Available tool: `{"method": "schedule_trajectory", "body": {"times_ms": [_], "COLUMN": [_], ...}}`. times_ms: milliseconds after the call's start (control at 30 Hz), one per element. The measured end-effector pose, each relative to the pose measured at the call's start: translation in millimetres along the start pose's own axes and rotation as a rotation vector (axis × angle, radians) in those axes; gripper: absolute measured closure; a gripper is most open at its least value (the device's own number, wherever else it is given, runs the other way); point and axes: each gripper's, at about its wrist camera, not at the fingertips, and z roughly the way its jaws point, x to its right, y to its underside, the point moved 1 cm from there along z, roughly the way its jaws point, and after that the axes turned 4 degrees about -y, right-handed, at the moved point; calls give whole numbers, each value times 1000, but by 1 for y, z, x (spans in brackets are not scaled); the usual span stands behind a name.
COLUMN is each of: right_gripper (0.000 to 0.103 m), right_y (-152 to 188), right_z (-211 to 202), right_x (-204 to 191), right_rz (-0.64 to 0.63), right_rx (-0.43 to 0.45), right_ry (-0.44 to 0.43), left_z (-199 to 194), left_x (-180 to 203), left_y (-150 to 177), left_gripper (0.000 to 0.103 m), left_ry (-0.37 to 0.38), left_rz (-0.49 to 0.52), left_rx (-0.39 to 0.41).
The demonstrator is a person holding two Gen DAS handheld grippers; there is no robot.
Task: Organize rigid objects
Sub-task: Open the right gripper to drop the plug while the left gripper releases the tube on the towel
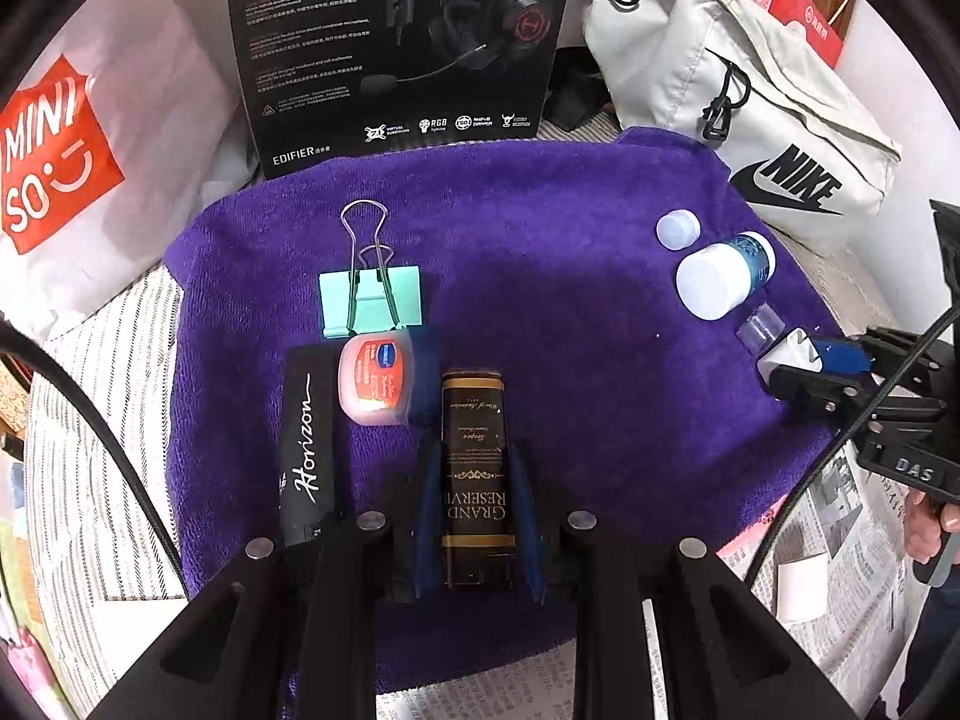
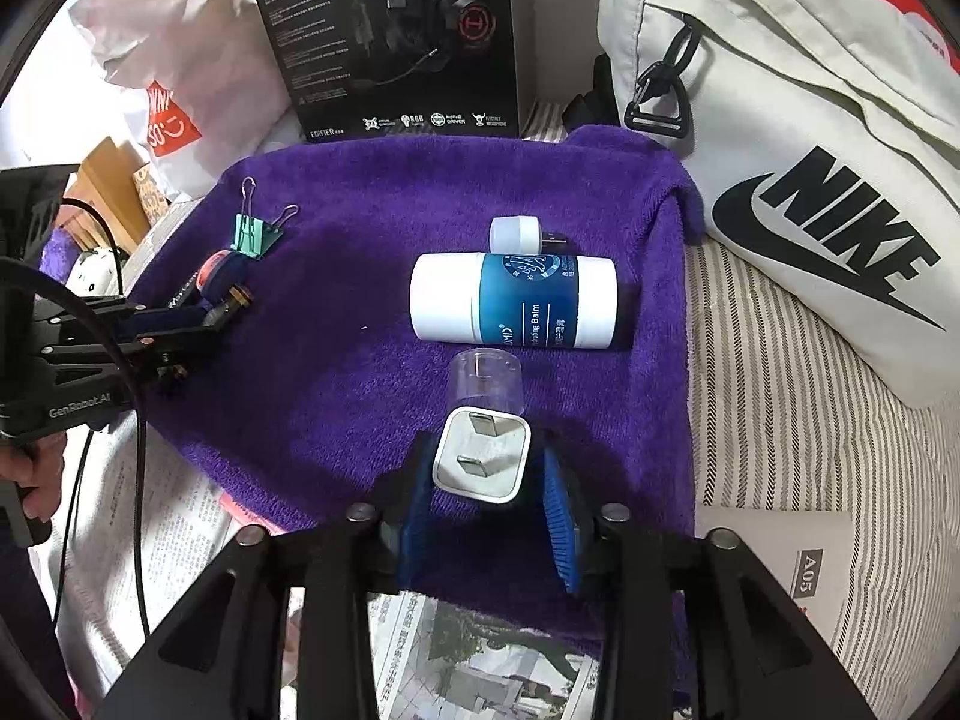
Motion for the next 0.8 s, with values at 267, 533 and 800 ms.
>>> {"method": "schedule_trajectory", "body": {"times_ms": [267, 533, 800], "right_gripper": [52, 52, 46], "right_y": [9, 24, 52], "right_z": [-27, -60, -83], "right_x": [-1, -5, -23], "right_rz": [-10, -12, -40], "right_rx": [37, 82, 103], "right_ry": [31, 33, 0], "left_z": [-1, -3, -5], "left_x": [5, 7, 16], "left_y": [2, 0, 0], "left_gripper": [80, 76, 61], "left_ry": [-41, -48, -63], "left_rz": [17, 15, 2], "left_rx": [12, 6, -21]}}
